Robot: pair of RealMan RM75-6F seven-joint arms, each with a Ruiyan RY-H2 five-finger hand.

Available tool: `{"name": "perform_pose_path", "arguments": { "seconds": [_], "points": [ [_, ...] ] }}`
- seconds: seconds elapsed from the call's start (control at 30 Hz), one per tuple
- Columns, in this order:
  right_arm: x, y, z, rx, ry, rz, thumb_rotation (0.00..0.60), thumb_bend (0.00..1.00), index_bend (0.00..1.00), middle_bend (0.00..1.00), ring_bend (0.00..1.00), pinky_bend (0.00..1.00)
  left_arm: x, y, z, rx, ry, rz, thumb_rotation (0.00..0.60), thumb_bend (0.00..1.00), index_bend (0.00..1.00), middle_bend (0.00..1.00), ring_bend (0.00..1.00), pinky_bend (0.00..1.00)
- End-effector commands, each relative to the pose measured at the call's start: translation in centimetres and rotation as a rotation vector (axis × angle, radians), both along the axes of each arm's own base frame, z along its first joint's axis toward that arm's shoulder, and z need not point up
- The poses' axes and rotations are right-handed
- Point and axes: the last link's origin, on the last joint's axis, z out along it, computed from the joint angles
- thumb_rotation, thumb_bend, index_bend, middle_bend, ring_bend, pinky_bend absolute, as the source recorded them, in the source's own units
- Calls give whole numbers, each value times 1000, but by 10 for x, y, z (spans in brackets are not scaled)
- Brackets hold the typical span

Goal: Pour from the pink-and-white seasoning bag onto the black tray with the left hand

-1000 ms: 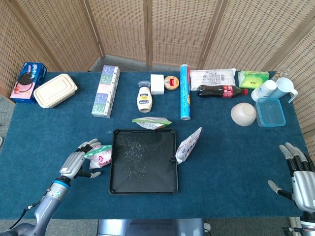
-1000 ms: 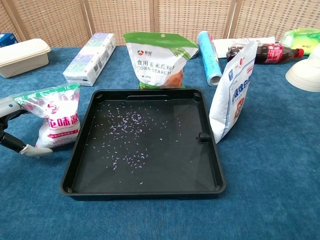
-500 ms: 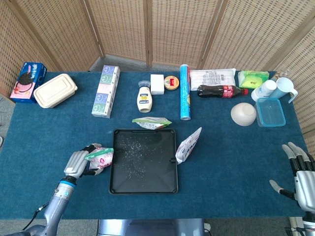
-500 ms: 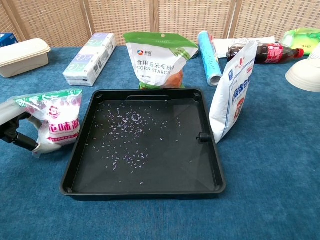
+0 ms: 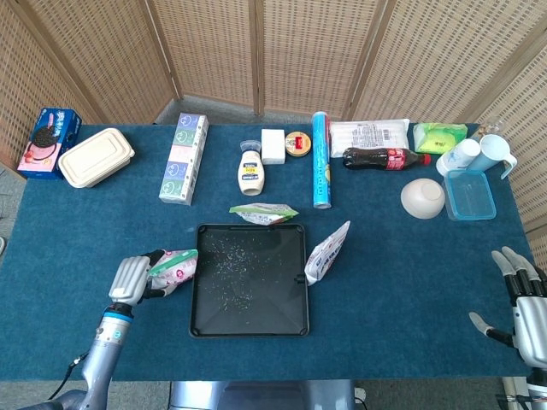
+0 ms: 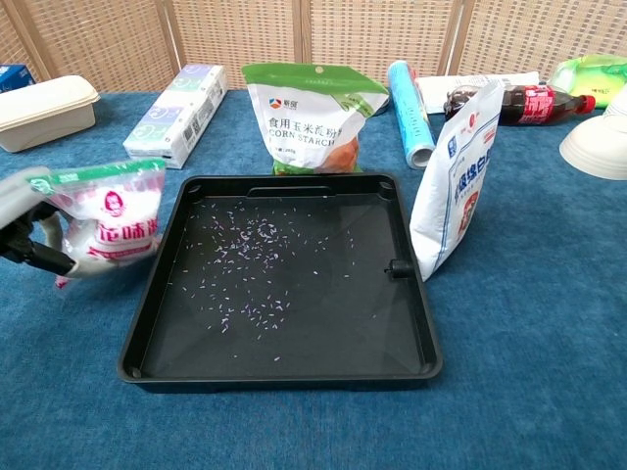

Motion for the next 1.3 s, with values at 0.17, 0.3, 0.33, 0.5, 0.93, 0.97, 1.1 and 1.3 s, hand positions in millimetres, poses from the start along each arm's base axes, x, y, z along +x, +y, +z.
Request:
{"name": "perform_pose_path", "arguments": {
  "seconds": [0.17, 0.3, 0.33, 0.5, 0.93, 0.97, 1.1, 1.3],
  "points": [
    [1, 0, -1, 6, 3, 1, 600, 0, 0, 2, 86, 94, -9, -1, 38, -83, 64, -113, 600, 327, 643, 533, 531, 586],
    [1, 0, -3, 9, 6, 1, 600, 0, 0, 1, 86, 94, -3, 6, 66, -141, 150, -220, 600, 334, 645, 535, 531, 584],
    [2, 0, -3, 9, 7, 1, 600, 0, 0, 1, 86, 94, -2, 8, 71, -157, 180, -246, 600, 337, 645, 535, 531, 584],
    [2, 0, -3, 7, 10, -3, 600, 0, 0, 1, 85, 93, 15, 17, 95, -238, 372, -368, 600, 358, 647, 534, 531, 581],
    [0, -1, -4, 9, 19, -12, 600, 0, 0, 1, 85, 92, 65, 46, 96, -239, 832, -583, 600, 374, 648, 534, 531, 578],
    [0, -2, -5, 9, 19, -15, 600, 0, 0, 1, 85, 91, 80, 49, 92, -212, 844, -631, 600, 379, 649, 534, 531, 578],
    [-1, -2, -4, 6, 19, -19, 600, 0, 0, 2, 85, 92, 95, 53, 86, -180, 868, -646, 600, 393, 651, 534, 531, 578],
    [-2, -3, -4, 6, 18, -22, 600, 0, 0, 2, 84, 91, 109, 55, 82, -137, 954, -670, 600, 412, 686, 534, 531, 578]
  ]
}}
